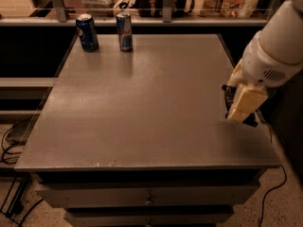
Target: Pick rxbar chocolate
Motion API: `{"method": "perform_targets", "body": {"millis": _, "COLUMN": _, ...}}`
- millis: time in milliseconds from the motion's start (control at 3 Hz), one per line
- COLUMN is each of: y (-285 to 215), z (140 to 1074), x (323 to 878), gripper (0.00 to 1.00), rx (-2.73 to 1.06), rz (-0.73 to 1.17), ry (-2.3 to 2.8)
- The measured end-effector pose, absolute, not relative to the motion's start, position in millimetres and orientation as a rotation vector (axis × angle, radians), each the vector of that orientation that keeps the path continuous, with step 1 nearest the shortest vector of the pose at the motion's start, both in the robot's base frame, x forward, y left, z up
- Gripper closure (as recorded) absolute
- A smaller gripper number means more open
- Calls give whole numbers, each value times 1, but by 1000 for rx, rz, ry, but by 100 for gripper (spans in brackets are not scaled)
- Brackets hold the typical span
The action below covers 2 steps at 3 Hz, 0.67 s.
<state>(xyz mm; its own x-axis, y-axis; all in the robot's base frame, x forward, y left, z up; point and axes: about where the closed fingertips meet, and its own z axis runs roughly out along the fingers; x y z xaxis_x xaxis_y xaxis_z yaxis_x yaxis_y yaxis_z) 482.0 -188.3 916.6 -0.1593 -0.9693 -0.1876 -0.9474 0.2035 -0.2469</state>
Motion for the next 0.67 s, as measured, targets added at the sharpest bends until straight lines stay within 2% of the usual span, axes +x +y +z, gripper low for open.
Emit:
{"method": "perform_targets", "body": {"millis": 333, "y": -179, "z": 992, "x": 493, "gripper": 100, "rx": -1785, "rz": -176, "ry": 2078}}
{"method": "perform_targets", "body": {"millis": 667, "y": -176, "z": 1026, "x": 499, "gripper": 100, "rx": -1741, "rz": -209, "ry": 2022}}
